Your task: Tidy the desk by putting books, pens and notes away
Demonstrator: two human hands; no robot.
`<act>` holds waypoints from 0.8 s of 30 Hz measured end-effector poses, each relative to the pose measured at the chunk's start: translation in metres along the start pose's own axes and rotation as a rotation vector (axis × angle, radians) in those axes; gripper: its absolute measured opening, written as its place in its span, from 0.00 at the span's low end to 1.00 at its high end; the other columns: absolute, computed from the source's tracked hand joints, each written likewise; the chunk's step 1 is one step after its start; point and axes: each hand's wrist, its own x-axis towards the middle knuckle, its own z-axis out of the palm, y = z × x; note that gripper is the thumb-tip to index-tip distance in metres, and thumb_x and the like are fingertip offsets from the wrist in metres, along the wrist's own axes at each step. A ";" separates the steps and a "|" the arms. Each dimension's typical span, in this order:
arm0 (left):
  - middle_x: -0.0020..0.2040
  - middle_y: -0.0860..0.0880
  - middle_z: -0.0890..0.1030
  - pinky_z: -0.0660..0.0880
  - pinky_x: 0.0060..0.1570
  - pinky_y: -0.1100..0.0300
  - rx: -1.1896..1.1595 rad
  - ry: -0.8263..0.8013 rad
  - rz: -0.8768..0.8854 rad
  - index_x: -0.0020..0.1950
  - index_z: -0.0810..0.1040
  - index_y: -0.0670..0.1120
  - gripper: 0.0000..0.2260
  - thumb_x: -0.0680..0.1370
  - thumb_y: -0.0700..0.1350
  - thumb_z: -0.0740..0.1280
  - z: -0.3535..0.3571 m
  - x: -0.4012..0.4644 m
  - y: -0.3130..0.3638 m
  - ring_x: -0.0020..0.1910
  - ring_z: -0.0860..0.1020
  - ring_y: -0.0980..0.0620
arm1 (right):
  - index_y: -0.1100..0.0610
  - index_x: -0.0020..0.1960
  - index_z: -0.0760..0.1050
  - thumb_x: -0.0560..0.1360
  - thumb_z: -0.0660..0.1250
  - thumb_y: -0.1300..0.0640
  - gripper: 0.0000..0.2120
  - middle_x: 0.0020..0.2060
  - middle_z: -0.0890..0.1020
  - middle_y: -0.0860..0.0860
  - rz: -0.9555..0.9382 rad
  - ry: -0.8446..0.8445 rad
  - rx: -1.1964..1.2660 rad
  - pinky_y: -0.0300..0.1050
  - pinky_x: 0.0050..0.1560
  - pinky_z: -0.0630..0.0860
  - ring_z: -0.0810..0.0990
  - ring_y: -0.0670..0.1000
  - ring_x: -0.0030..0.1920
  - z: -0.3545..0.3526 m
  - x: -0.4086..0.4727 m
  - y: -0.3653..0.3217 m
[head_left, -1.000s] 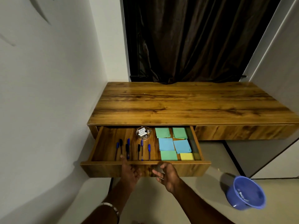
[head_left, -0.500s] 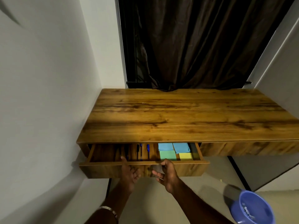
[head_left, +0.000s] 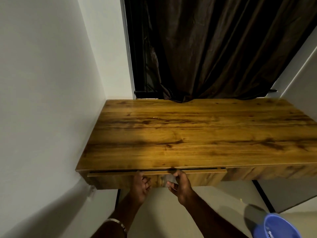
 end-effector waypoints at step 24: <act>0.36 0.46 0.81 0.73 0.28 0.64 0.555 0.065 0.277 0.42 0.78 0.42 0.11 0.80 0.45 0.60 0.039 -0.008 0.053 0.30 0.78 0.54 | 0.62 0.41 0.81 0.73 0.69 0.63 0.04 0.30 0.83 0.54 -0.363 0.027 -0.411 0.36 0.27 0.74 0.79 0.47 0.26 0.008 0.016 -0.035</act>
